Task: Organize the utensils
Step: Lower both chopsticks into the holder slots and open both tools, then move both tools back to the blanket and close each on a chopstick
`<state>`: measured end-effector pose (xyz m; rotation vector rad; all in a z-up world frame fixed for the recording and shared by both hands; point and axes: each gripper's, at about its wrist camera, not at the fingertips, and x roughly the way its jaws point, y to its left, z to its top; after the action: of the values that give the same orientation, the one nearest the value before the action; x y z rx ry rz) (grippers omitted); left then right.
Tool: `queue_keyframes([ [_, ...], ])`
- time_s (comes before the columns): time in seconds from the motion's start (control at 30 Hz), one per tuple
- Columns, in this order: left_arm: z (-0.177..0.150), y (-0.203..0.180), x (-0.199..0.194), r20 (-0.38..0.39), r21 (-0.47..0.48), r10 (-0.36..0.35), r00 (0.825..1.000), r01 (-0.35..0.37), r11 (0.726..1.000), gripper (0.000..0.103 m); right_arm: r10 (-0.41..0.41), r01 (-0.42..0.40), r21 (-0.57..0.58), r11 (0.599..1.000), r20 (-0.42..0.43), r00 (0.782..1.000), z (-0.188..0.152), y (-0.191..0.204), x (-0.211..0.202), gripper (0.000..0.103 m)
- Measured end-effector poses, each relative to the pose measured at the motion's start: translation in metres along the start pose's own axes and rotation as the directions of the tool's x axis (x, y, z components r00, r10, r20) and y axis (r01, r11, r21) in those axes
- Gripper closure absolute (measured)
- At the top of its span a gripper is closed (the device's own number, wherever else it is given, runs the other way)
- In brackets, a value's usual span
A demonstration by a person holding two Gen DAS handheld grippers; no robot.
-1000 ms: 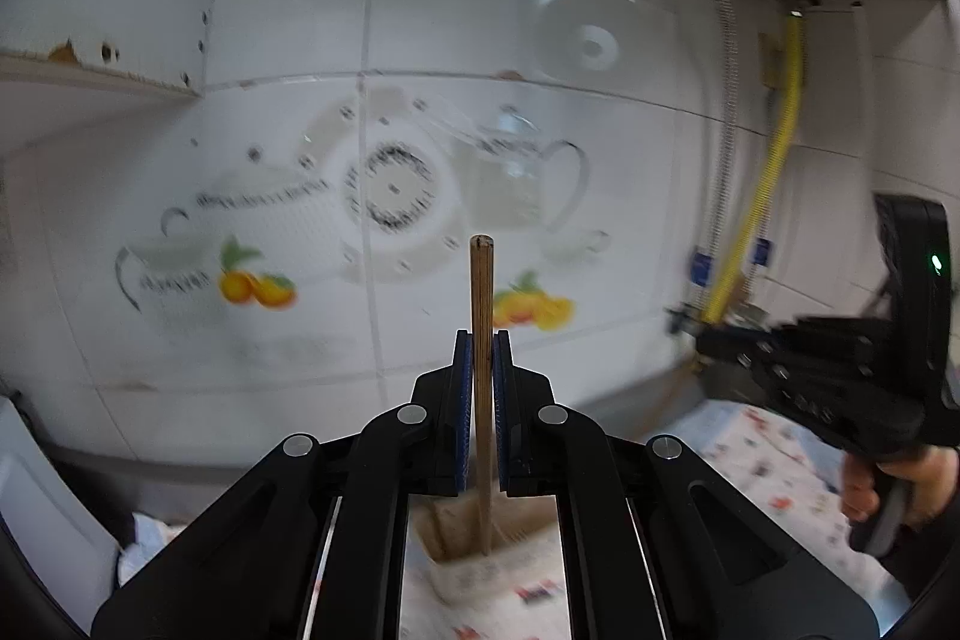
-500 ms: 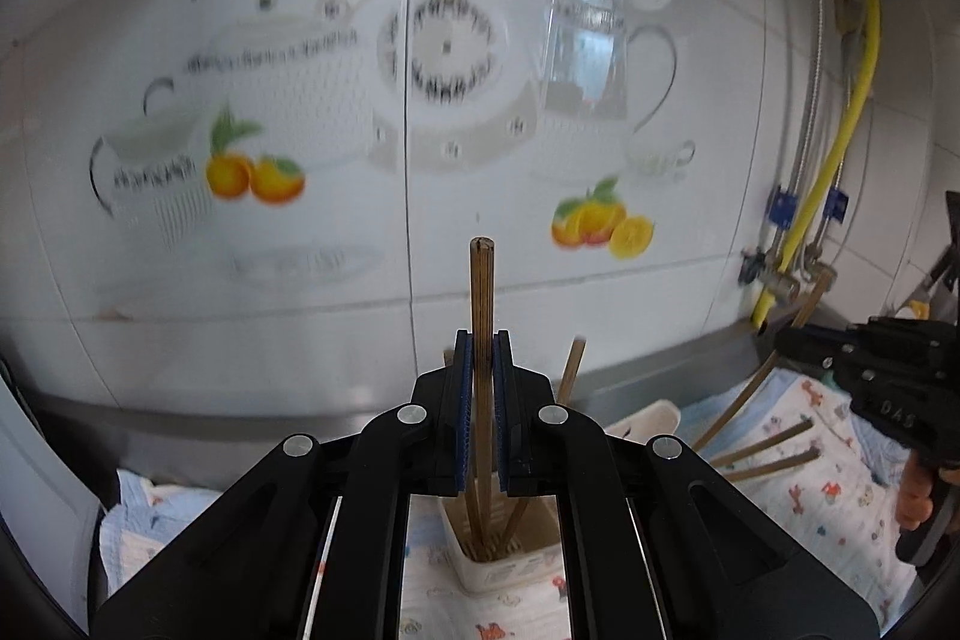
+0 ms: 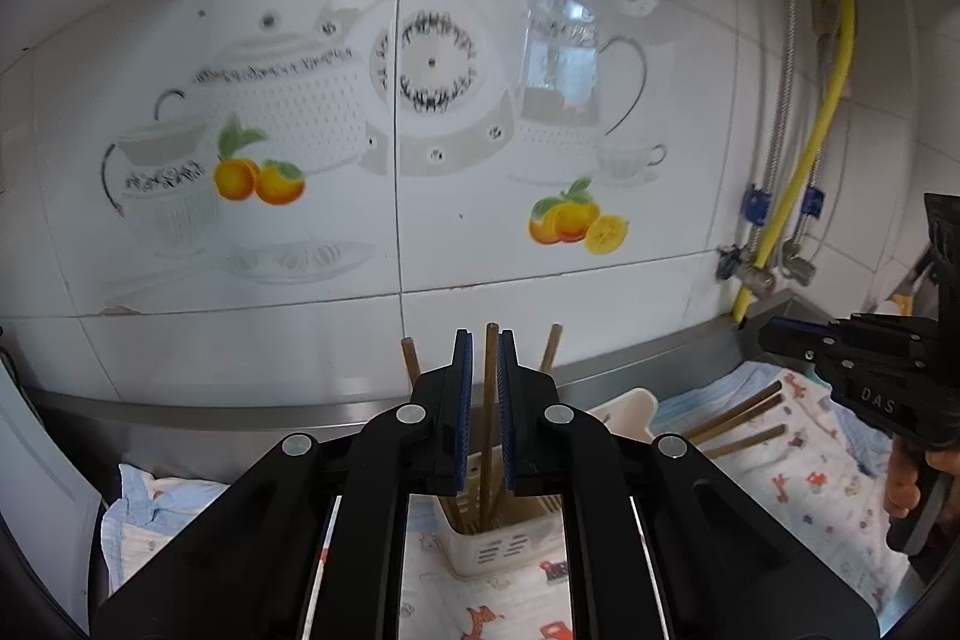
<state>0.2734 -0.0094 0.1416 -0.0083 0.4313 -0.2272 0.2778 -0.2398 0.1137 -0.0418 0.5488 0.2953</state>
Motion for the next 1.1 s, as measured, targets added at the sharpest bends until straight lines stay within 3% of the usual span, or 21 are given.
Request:
queue_keyframes([
  [0.23, -0.018, -0.005, -0.044, 0.011, -0.010, -0.028, 1.000, 0.028, 1.000, 0.094, -0.018, 0.018, 0.008, 1.000, 0.042, 0.999, -0.015, -0.003, -0.045, 0.077],
  [0.33, -0.036, -0.009, -0.060, -0.002, -0.012, -0.053, 0.999, 0.053, 0.999, 0.094, -0.022, 0.022, 0.017, 1.000, 0.048, 0.999, -0.030, -0.003, -0.061, 0.076],
  [0.43, -0.059, -0.015, -0.072, -0.027, -0.005, -0.075, 0.997, 0.075, 0.997, 0.094, -0.037, 0.036, 0.030, 0.999, 0.047, 0.998, -0.053, -0.004, -0.076, 0.068],
  [0.67, -0.124, -0.033, -0.087, -0.120, 0.017, -0.104, 0.987, 0.106, 0.994, 0.093, -0.036, 0.035, 0.060, 0.998, 0.004, 0.999, -0.112, 0.000, -0.093, 0.068],
  [0.8, -0.165, -0.040, -0.088, -0.191, -0.003, -0.132, 0.973, 0.133, 0.991, 0.092, -0.032, 0.034, 0.071, 0.997, -0.032, 0.999, -0.149, 0.006, -0.096, 0.068],
  [0.97, -0.204, -0.045, -0.085, -0.257, -0.018, -0.137, 0.957, 0.137, 0.990, 0.076, -0.012, 0.020, 0.108, 0.994, -0.073, 0.997, -0.187, 0.007, -0.095, 0.068],
  [1.1, -0.226, -0.046, -0.084, -0.299, -0.032, -0.146, 0.943, 0.144, 0.989, 0.076, -0.034, 0.043, 0.095, 0.994, -0.099, 0.995, -0.210, 0.009, -0.093, 0.068],
])
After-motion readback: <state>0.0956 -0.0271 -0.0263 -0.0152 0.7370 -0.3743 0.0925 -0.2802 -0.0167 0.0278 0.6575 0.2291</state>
